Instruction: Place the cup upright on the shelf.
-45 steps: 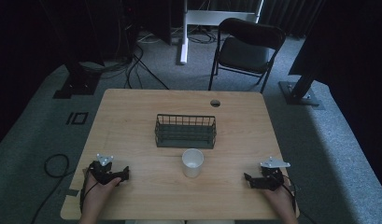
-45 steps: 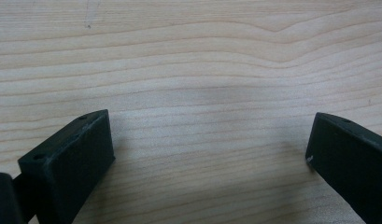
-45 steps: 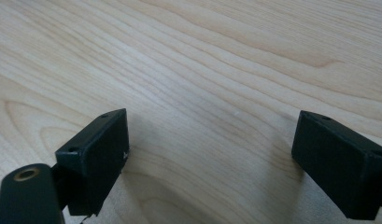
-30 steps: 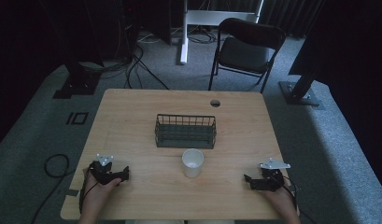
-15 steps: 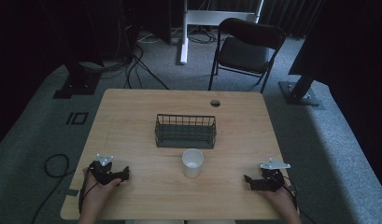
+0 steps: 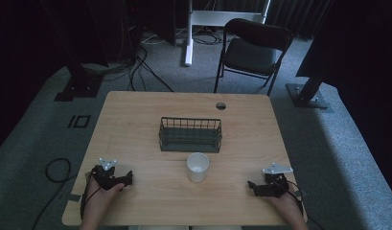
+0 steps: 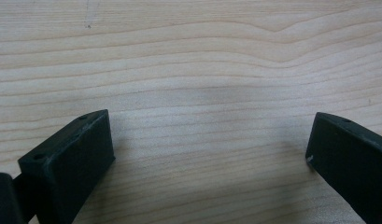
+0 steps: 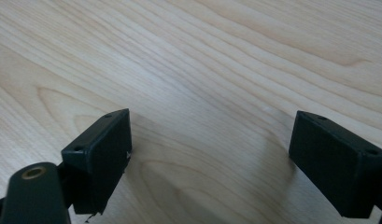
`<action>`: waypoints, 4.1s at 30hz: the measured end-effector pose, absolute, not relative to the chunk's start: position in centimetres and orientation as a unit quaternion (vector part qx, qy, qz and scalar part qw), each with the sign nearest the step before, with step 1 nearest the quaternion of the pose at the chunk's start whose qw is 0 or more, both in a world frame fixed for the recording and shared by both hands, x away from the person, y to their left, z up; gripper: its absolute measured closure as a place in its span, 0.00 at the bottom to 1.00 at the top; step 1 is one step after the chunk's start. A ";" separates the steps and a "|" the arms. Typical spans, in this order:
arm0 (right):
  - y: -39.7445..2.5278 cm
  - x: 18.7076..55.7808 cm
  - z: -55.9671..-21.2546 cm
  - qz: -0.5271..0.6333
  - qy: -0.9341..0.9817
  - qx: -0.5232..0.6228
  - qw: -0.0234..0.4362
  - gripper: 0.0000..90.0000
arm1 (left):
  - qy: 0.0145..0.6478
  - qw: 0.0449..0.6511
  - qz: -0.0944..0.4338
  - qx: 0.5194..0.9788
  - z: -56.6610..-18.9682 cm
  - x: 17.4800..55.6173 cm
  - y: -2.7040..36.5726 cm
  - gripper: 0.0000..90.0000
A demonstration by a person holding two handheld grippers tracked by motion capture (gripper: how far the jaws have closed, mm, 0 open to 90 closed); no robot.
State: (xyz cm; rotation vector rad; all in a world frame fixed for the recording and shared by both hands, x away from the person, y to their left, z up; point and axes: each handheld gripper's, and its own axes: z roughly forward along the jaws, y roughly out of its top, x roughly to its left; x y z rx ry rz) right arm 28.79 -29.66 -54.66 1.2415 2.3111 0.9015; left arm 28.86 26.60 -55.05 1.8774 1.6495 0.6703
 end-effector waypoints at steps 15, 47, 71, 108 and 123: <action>-28.0 28.3 -53.2 0.366 0.817 0.416 0.159 0.13 | 0.613 0.274 0.249 0.698 -55.0 28.9 26.6 0.01; -21.9 27.7 -51.9 0.398 0.847 0.325 0.137 0.13 | 0.613 0.274 0.249 0.698 -55.0 28.9 26.6 0.01; -16.9 28.8 -51.8 0.423 0.851 0.287 0.118 0.14 | 0.613 0.274 0.249 0.698 -55.0 28.9 26.6 0.01; -12.6 31.5 -49.7 0.453 0.837 0.272 0.142 0.14 | 0.613 0.274 0.249 0.698 -55.0 28.9 26.6 0.01; -11.5 31.9 -49.8 0.451 0.839 0.268 0.146 0.22 | 0.613 0.274 0.249 0.698 -55.0 28.9 26.6 0.01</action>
